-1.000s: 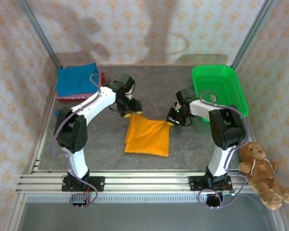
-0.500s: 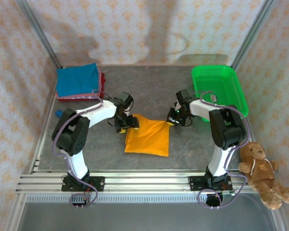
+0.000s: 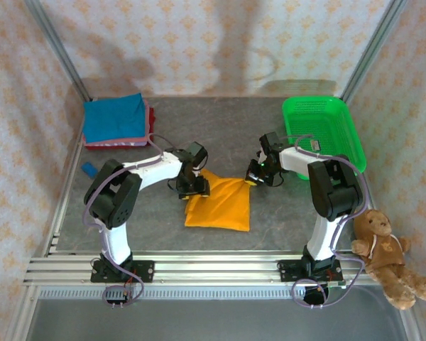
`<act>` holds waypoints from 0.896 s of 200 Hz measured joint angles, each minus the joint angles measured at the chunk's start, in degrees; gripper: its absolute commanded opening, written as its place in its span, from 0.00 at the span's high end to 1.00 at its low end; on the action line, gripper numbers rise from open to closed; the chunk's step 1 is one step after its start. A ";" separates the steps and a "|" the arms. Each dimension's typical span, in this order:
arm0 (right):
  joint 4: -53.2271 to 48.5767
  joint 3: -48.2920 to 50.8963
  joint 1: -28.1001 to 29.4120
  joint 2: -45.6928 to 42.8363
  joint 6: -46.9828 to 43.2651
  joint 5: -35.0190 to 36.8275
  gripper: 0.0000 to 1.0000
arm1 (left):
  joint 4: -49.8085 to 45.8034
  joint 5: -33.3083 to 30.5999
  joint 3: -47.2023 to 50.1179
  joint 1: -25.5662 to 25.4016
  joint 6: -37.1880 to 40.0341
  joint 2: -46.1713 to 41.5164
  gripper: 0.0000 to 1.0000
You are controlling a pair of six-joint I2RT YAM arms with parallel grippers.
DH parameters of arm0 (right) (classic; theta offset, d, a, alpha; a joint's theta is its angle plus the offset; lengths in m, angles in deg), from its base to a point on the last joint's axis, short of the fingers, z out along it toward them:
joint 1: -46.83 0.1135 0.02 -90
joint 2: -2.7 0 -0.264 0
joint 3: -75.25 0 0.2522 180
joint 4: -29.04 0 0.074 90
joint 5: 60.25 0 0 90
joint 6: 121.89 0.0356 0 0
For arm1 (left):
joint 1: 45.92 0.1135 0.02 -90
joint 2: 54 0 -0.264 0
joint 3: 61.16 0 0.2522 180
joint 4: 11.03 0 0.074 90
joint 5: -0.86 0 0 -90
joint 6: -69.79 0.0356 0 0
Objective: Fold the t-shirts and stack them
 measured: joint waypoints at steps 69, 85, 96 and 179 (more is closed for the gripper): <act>-0.02 0.00 0.00 0.00 0.00 -0.24 0.90 | 3.96 0.61 0.63 -2.16 -3.67 0.09 0.99; -0.26 0.00 0.00 0.00 -0.39 -0.26 0.72 | 4.37 0.94 0.61 -2.14 -4.04 0.13 1.00; -0.31 -0.02 0.00 -0.15 -0.07 -0.79 0.60 | 4.35 1.05 0.48 -2.14 -3.93 0.28 1.00; -9.84 0.11 -0.42 -13.25 -1.60 3.08 0.41 | -9.88 -8.70 -15.65 -0.70 3.93 6.14 1.00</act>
